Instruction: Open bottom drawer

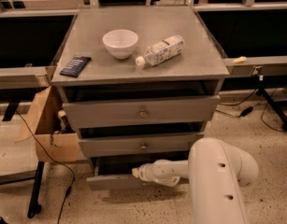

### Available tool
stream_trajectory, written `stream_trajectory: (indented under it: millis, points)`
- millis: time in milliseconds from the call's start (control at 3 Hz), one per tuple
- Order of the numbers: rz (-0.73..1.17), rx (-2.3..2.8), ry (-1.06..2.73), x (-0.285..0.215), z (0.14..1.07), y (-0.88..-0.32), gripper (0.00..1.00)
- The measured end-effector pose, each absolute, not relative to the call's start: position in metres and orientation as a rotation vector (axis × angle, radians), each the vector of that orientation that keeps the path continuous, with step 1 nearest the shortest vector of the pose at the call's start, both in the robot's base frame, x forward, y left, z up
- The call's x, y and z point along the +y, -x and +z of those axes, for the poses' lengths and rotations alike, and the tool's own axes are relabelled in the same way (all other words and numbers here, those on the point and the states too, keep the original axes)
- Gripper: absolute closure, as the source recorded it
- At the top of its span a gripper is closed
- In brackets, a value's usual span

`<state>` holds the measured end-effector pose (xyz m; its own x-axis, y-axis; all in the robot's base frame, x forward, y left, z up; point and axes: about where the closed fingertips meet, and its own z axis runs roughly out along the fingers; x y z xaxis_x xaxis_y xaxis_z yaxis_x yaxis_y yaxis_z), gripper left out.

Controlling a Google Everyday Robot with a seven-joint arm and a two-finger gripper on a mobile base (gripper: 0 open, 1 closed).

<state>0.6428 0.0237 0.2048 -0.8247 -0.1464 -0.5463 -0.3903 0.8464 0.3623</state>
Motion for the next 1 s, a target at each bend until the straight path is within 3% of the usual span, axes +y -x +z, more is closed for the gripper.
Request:
stream_trajectory:
  millis: [1000]
  points:
    - [0.668, 2.509, 0.36, 0.0198, 0.2078, -0.6379, 1.0]
